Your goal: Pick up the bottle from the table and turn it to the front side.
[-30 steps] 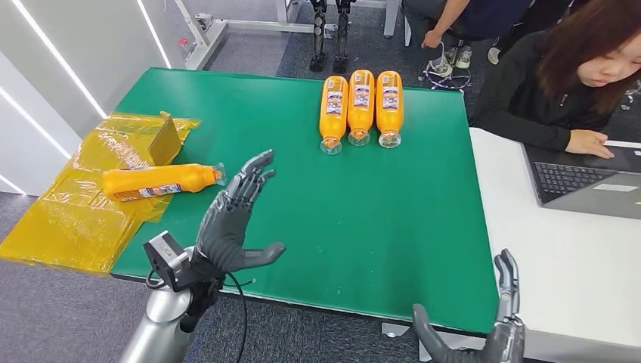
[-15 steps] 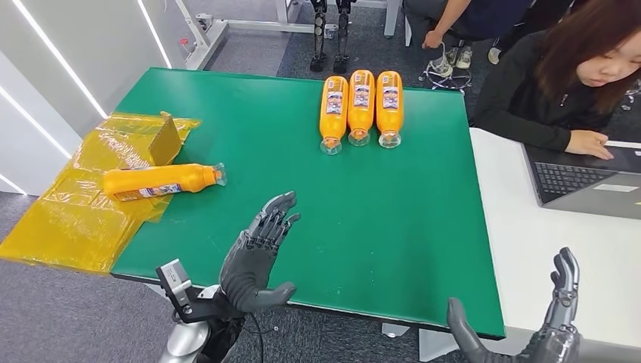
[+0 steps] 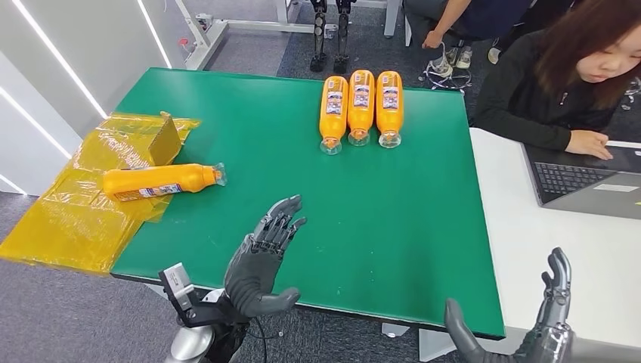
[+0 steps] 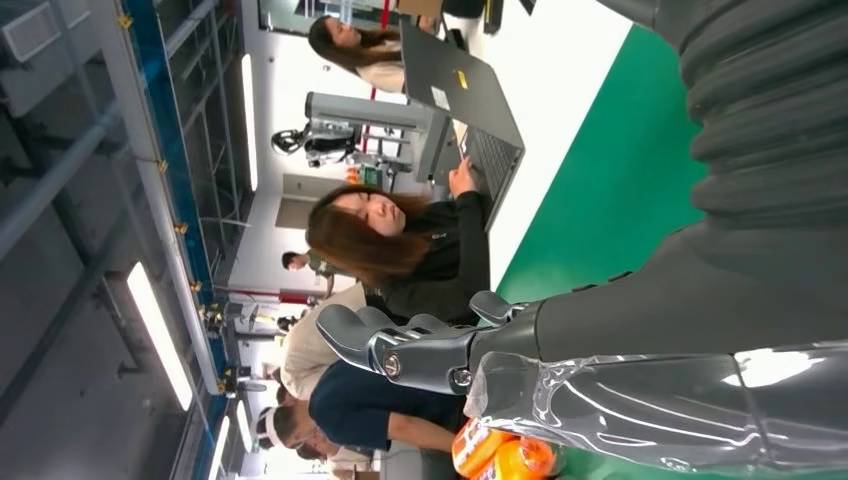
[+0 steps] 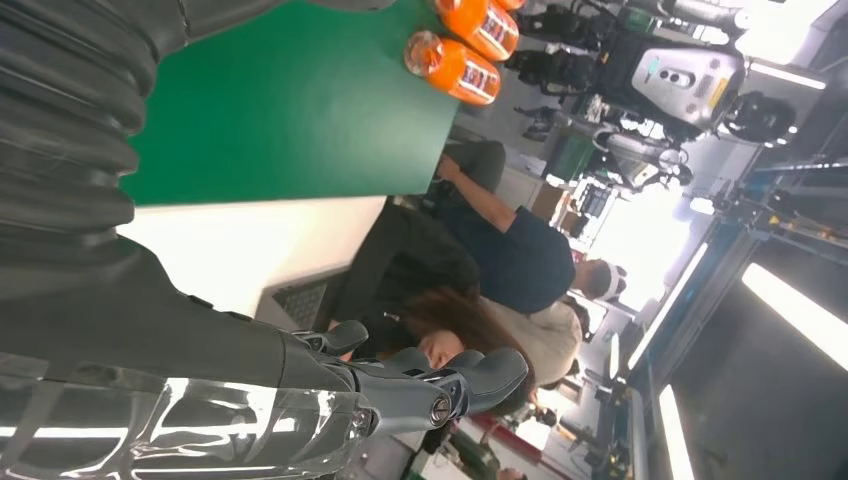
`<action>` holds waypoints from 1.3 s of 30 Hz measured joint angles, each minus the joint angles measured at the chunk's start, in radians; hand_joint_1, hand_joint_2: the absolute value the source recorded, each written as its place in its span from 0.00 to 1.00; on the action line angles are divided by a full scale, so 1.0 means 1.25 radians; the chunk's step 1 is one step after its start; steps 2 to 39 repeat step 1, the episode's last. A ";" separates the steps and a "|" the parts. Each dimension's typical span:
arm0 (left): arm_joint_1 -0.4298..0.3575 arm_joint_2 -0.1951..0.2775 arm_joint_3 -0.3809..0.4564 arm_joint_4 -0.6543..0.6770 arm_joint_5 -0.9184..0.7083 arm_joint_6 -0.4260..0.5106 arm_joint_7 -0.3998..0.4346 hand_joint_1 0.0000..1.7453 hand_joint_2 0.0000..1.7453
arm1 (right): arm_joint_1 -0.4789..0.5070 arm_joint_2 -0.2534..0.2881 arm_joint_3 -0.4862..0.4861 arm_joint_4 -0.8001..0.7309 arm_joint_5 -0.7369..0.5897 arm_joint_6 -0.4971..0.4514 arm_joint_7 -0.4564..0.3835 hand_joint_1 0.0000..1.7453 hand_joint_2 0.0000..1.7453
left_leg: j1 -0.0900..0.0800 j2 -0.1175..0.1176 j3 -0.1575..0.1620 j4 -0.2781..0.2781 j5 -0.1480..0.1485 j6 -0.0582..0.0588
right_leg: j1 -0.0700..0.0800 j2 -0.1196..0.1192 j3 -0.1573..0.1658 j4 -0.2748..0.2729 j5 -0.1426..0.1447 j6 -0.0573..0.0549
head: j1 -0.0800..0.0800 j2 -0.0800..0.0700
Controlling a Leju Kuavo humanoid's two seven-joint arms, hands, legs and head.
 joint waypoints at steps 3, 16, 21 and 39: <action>0.001 0.001 0.000 -0.002 0.000 0.004 -0.002 0.00 1.00 | 0.000 -0.001 0.003 0.001 -0.002 0.000 0.000 0.00 1.00 | 0.000 0.000 0.000 0.000 0.000 0.000 | 0.000 0.000 0.000 0.000 0.000 0.000 | 0.000 0.000; 0.001 0.001 0.000 -0.002 0.000 0.004 -0.002 0.00 1.00 | 0.000 -0.001 0.003 0.001 -0.002 0.000 0.000 0.00 1.00 | 0.000 0.000 0.000 0.000 0.000 0.000 | 0.000 0.000 0.000 0.000 0.000 0.000 | 0.000 0.000; 0.001 0.001 0.000 -0.002 0.000 0.004 -0.002 0.00 1.00 | 0.000 -0.001 0.003 0.001 -0.002 0.000 0.000 0.00 1.00 | 0.000 0.000 0.000 0.000 0.000 0.000 | 0.000 0.000 0.000 0.000 0.000 0.000 | 0.000 0.000; 0.001 0.001 0.000 -0.002 0.000 0.004 -0.002 0.00 1.00 | 0.000 -0.001 0.003 0.001 -0.002 0.000 0.000 0.00 1.00 | 0.000 0.000 0.000 0.000 0.000 0.000 | 0.000 0.000 0.000 0.000 0.000 0.000 | 0.000 0.000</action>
